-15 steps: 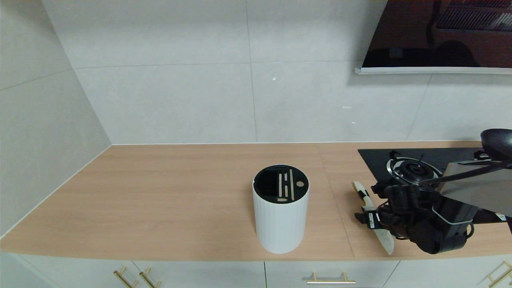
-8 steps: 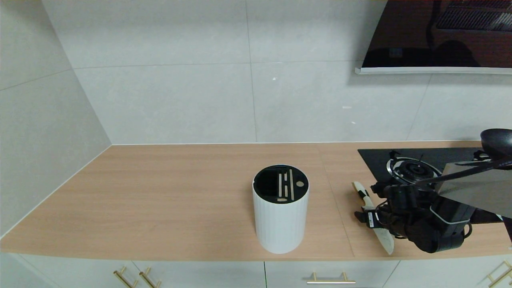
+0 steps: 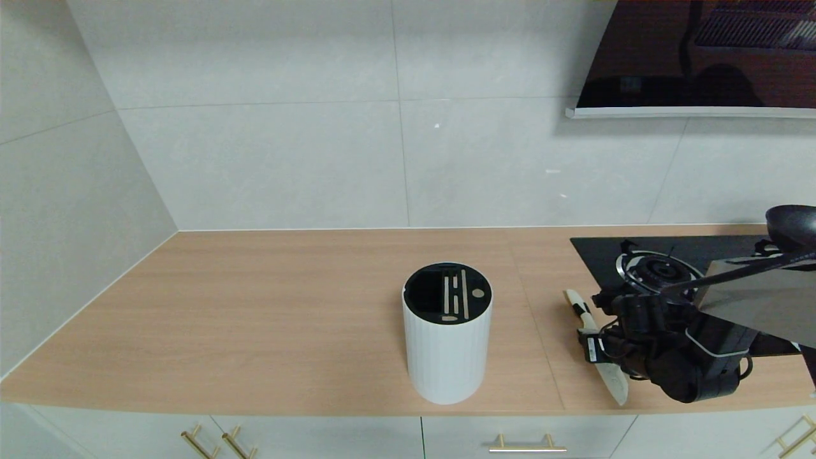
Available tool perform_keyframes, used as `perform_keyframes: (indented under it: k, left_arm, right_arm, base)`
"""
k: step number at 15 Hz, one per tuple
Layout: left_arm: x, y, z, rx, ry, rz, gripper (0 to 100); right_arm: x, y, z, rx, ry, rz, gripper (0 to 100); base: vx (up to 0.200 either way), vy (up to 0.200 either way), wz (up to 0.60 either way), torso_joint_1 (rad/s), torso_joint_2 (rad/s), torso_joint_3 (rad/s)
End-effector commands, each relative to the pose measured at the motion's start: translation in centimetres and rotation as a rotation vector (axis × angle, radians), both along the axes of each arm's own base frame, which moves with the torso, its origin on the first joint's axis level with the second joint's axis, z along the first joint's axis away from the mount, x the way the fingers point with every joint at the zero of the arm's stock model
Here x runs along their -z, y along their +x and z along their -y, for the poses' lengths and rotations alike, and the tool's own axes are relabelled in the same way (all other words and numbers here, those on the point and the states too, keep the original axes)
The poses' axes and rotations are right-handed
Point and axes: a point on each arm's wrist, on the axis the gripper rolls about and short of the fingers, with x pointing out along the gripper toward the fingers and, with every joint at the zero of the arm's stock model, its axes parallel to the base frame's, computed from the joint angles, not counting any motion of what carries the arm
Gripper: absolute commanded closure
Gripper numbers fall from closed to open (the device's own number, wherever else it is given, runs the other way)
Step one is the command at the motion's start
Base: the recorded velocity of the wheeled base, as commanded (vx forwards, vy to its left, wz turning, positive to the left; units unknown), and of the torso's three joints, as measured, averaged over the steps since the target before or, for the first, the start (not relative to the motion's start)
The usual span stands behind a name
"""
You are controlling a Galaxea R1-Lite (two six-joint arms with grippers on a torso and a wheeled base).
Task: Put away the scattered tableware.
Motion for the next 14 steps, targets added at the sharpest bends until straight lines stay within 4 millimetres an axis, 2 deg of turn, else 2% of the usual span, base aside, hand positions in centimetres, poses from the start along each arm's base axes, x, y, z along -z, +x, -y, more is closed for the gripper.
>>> perform_keyframes:
  k: [1, 5, 7, 9, 10, 11, 14]
  left_arm:
    - [0.0, 0.0, 0.0, 0.000, 0.000, 0.000, 0]
    - [0.0, 0.0, 0.0, -0.001, 0.000, 0.000, 0]
    - [0.0, 0.0, 0.0, -0.001, -0.002, 0.000, 0]
    - [0.0, 0.0, 0.0, -0.001, -0.002, 0.000, 0]
    - [0.0, 0.0, 0.0, -0.001, -0.002, 0.000, 0]
    - [0.0, 0.0, 0.0, 0.000, 0.000, 0.000, 0]
    - [0.0, 0.0, 0.0, 0.000, 0.011, 0.001, 0]
  right_arm:
    - [-0.1, 0.0, 0.0, 0.000, 0.000, 0.001, 100]
    - [-1.2, -0.1, 0.0, 0.004, 0.008, 0.024, 100]
    - [-2.8, -0.6, -0.3, 0.014, 0.019, 0.055, 100]
    - [-5.7, -1.5, -1.1, -0.008, 0.036, 0.111, 100]
    - [-6.1, -1.7, -1.2, -0.011, 0.037, 0.120, 100]
    - [-8.1, -2.6, -1.5, -0.025, 0.047, 0.160, 100]
    - [-11.2, -4.3, -2.8, -0.065, 0.075, 0.228, 100]
  base:
    - [0.000, 0.000, 0.00, 0.000, 0.00, 0.000]
    - [0.000, 0.000, 0.00, 0.000, 0.00, 0.000]
    - [0.000, 0.000, 0.00, 0.000, 0.00, 0.000]
    - [0.000, 0.000, 0.00, 0.000, 0.00, 0.000]
    - [0.000, 0.000, 0.00, 0.000, 0.00, 0.000]
    - [0.000, 0.000, 0.00, 0.000, 0.00, 0.000]
    - [0.000, 0.000, 0.00, 0.000, 0.00, 0.000]
